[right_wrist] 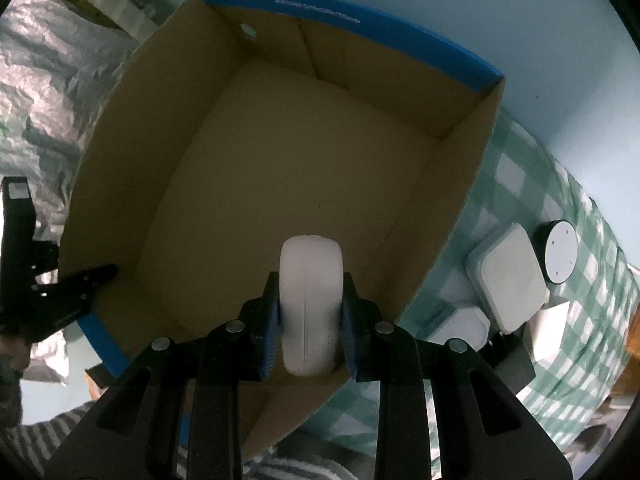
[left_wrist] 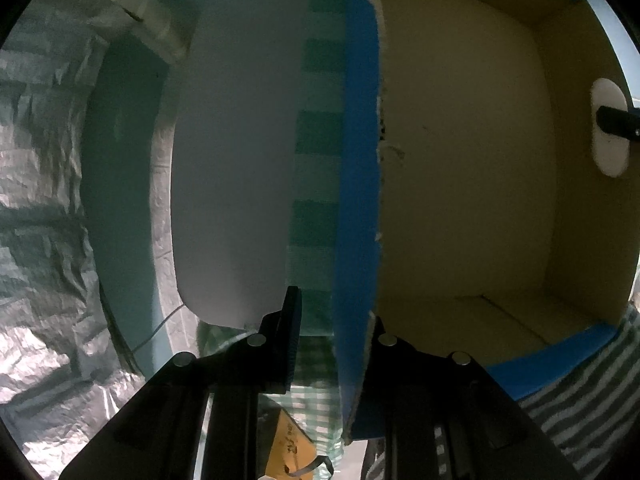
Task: Organize rigid objects
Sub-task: 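Carry the white earbud case into the box and open the right tool, then move the right tool back to the objects and grasp the black plug adapter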
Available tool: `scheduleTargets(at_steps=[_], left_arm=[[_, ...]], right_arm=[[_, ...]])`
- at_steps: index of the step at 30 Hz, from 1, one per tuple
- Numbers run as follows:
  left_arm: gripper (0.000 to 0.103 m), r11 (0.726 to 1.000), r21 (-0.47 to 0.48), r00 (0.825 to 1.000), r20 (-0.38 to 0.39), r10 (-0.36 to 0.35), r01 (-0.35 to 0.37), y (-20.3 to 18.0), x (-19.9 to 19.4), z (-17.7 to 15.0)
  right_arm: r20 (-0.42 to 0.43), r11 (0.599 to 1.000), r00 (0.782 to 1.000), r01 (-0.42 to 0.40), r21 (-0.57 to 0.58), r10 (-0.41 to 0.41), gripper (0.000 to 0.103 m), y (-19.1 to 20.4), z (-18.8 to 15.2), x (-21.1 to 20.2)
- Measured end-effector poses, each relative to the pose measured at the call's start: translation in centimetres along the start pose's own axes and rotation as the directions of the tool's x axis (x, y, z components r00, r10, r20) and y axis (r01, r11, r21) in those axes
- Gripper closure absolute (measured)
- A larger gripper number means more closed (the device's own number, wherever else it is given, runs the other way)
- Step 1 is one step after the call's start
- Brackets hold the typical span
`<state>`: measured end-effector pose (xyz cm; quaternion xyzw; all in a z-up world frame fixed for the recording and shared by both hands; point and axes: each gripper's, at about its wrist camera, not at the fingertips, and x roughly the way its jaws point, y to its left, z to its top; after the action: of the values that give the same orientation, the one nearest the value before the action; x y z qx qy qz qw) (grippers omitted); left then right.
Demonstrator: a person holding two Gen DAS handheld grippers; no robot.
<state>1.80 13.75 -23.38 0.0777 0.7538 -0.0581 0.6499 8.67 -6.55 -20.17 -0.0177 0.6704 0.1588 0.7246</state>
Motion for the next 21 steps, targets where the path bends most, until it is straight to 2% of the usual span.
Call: scheduleTargets(at_steps=[6,10,15,18,20,21], left_arm=[[0.082,1.0,0.01,1.0,0.009,0.006,-0.007,-0.1,-0.2,-0.4],[0.082,1.0,0.01,1.0,0.012,0.009,-0.009,-0.3,-0.5,-0.5],[0.082,1.0,0.008,1.0,0.02,0.008,-0.008,-0.3,-0.9,-0.7],[0.082,1.0,0.008,1.0,0.022,0.005,-0.005,-0.4,-1.2,-0.7],[0.082,1.0,0.006,1.0,0.022,0.007,-0.007,-0.4,-1.3,-0.7],[0.082,1.0,0.007,1.0,0.022,0.01,-0.01,-0.5,-1.4,-0.7]], right_arm=[[0.035,1.0,0.999,-0.025,0.002,0.025,0.075,-0.1,-0.5,-0.2],[0.076,0.999,0.996,-0.05,-0.01,0.05,0.064,-0.2,-1.4,-1.7],[0.124,0.998,0.991,-0.055,-0.001,0.055,0.056,-0.8,-2.6,-3.9],[0.152,0.998,0.987,-0.06,0.024,0.056,0.051,-2.2,-3.4,-5.5],[0.172,0.998,0.984,-0.052,0.042,0.044,0.042,-3.4,-4.0,-6.6],[0.181,0.997,0.983,-0.051,0.055,0.04,0.041,-4.1,-4.4,-7.2]])
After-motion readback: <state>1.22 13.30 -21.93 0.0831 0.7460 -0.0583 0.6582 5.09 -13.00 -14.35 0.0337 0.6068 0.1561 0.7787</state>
